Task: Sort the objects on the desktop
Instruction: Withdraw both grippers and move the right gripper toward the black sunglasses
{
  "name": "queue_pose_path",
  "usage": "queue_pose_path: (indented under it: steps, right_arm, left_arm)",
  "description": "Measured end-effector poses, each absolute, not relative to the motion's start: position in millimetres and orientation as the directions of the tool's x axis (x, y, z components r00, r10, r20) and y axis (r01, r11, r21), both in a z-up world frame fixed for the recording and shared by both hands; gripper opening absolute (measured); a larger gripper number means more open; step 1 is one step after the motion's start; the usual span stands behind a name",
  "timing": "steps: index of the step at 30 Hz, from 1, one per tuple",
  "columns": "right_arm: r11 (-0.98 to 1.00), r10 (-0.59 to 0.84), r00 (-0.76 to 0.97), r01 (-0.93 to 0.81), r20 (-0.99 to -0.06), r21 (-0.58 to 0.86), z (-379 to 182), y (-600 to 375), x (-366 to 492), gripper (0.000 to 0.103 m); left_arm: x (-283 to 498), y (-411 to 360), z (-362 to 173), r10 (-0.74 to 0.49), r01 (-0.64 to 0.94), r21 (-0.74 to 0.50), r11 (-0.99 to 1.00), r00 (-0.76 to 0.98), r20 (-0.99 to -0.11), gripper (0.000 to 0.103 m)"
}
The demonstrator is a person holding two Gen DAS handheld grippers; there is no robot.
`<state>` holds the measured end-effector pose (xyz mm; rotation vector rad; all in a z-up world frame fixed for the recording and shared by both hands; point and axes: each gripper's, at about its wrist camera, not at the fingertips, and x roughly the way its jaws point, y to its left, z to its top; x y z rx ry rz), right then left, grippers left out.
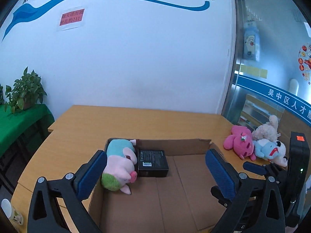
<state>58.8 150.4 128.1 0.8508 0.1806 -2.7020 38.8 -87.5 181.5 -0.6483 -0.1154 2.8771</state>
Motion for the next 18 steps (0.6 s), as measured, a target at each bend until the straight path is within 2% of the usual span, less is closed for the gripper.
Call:
queue_pose_path:
  steps: [6, 18]
  right_arm:
    - [-0.959, -0.208, -0.811, 0.279, -0.547, -0.050, 133, 159, 110, 0.102]
    - [-0.966, -0.177, -0.788, 0.252, -0.589, -0.047, 116, 181, 155, 0.102]
  left_arm:
    - [92, -72, 176, 0.223, -0.212, -0.073, -0.975, -0.884, -0.410, 0.102]
    - [126, -55, 146, 0.252, -0.244, -0.077, -0.967, -0.850, -0.462, 0.102]
